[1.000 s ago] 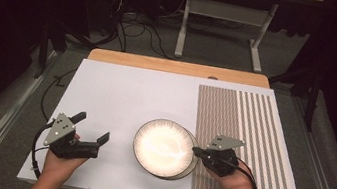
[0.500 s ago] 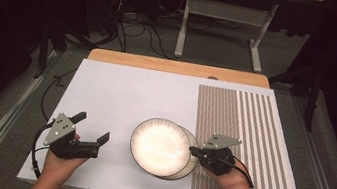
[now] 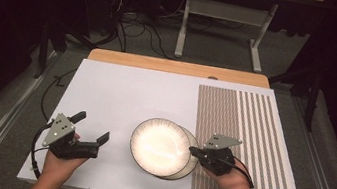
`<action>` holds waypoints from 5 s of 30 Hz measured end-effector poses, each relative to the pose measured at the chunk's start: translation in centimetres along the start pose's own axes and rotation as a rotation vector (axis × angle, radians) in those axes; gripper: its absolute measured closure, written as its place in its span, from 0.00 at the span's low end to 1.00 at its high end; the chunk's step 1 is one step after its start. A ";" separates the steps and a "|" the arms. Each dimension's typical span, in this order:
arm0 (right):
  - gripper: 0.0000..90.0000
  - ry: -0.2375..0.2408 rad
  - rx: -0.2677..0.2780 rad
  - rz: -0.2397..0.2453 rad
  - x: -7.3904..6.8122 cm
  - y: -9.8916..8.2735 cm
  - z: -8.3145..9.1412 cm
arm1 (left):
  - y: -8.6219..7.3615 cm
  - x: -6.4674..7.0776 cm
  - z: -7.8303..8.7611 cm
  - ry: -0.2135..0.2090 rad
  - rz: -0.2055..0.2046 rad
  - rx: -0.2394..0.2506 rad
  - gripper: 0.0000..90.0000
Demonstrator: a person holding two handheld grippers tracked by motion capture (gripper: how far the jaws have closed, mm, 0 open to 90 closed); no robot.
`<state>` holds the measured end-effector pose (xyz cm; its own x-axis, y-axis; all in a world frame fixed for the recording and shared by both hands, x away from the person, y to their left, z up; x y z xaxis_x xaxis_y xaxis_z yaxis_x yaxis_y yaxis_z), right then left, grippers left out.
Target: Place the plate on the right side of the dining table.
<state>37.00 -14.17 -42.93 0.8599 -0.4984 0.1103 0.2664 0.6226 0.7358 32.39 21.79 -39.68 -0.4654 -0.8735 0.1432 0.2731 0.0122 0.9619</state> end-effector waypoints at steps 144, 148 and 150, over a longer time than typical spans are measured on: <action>0.99 -0.026 0.103 -0.051 0.4 0.5 1.4 | -0.1 4.8 -7.3 -0.272 0.417 -0.486 0.88; 0.99 -0.032 0.110 -0.054 0.6 0.5 1.7 | 0.3 4.9 -7.2 -0.269 0.383 -0.451 0.89; 0.98 -0.037 0.118 -0.068 0.8 0.4 2.1 | 0.4 4.9 -7.1 -0.257 0.365 -0.429 0.89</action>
<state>36.88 -15.58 -41.15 0.8242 -0.5605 0.0807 0.2686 0.5124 0.8157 36.19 14.09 -40.24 -0.4511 -0.7042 0.5482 0.7424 0.0448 0.6685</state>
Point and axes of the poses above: each handheld gripper's, and its own axes: z roughly backward along the jaws, y roughly out of its top, x roughly to its right, the point moved 5 cm from there along -z, roughly forward along the jaws, and after that the axes turned 6 degrees about z, right-handed, at the moved point
